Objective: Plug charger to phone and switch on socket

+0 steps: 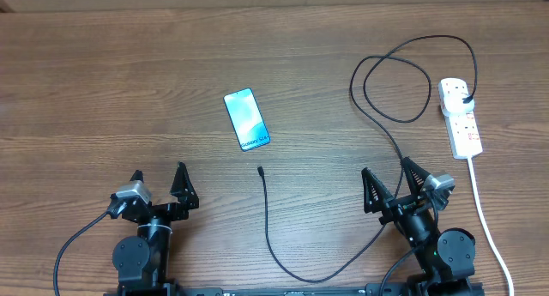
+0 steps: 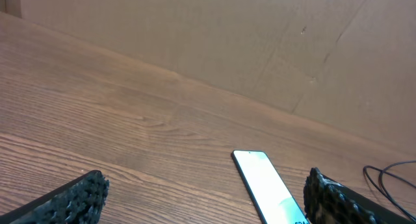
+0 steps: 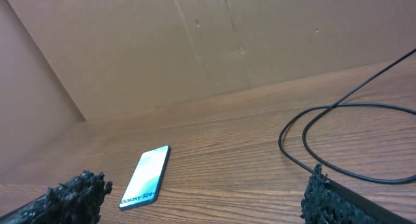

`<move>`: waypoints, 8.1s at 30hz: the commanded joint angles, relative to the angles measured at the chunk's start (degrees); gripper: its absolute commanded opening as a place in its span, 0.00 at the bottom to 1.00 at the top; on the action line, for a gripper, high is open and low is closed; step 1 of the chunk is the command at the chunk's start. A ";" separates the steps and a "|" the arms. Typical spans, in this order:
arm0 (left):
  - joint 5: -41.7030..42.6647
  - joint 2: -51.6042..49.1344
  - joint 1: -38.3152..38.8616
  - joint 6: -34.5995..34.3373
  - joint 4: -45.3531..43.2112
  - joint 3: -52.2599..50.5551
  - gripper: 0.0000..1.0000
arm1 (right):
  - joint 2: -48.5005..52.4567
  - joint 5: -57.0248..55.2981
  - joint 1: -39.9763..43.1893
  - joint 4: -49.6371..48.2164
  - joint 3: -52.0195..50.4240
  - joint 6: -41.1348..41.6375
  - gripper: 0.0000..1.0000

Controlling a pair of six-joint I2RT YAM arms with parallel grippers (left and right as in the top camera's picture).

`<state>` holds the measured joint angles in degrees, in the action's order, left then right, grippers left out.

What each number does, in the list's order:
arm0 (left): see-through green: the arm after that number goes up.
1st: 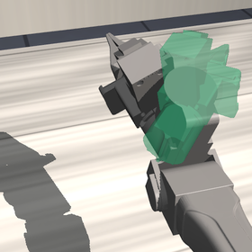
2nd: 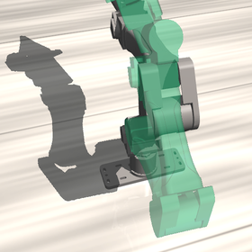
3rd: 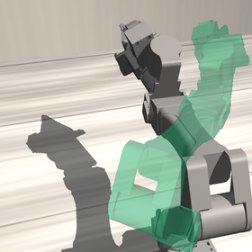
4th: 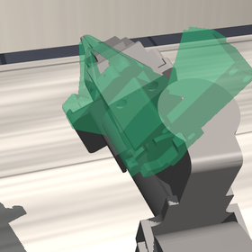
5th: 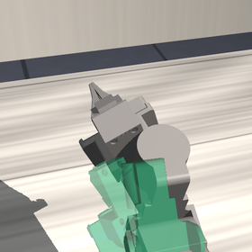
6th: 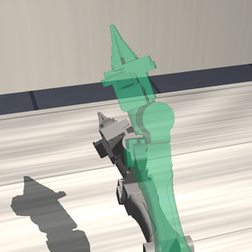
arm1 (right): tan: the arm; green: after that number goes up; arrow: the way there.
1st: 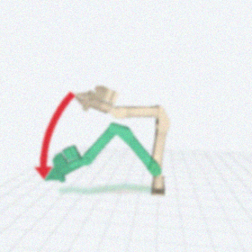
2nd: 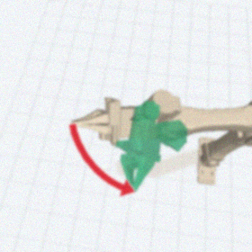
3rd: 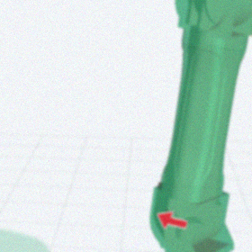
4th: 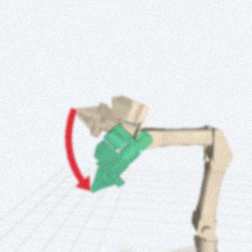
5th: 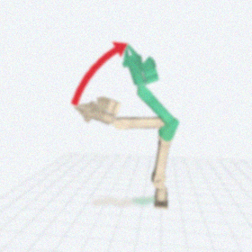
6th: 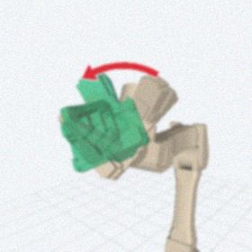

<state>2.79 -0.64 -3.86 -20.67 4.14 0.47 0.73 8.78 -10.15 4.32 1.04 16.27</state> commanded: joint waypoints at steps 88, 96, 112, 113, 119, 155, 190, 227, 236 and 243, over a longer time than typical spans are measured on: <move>-10.23 -109.87 28.57 -19.06 23.39 76.67 1.00 | -0.57 0.31 0.04 -0.37 -0.57 0.02 1.00; -9.29 -113.46 27.43 -14.88 22.21 76.67 1.00 | -0.57 0.31 0.04 -0.37 -0.57 0.02 1.00; -11.08 -116.63 27.39 -17.49 25.00 76.65 1.00 | -0.57 0.31 0.04 -0.37 -0.57 0.02 1.00; -10.95 -116.98 27.39 -17.55 25.03 76.65 1.00 | -0.57 0.31 0.04 -0.37 -0.57 0.02 1.00; -7.76 -119.78 27.21 -19.63 26.12 76.70 1.00 | -0.57 0.31 0.04 -0.37 -0.57 0.02 1.00; -8.74 -124.72 25.92 -10.23 39.04 83.14 0.81 | -0.57 0.31 0.04 -0.37 -0.57 0.02 1.00; -1.07 -124.69 28.22 -11.43 54.51 105.07 0.38 | -0.57 0.31 0.04 -0.37 -0.57 0.02 1.00; 29.07 -124.69 18.36 -15.47 77.46 108.78 0.04 | -0.57 0.31 0.04 -0.37 -0.57 0.02 1.00; 29.24 -124.69 18.12 -15.10 78.34 108.78 0.04 | -0.57 0.31 0.04 -0.37 -0.57 0.02 1.00; 29.22 -124.69 18.12 -15.13 77.83 108.78 0.04 | -0.57 0.28 0.04 -0.37 -0.57 0.00 1.00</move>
<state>30.02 -125.29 14.31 -36.03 82.15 107.53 0.58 8.80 -10.15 4.21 1.04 16.29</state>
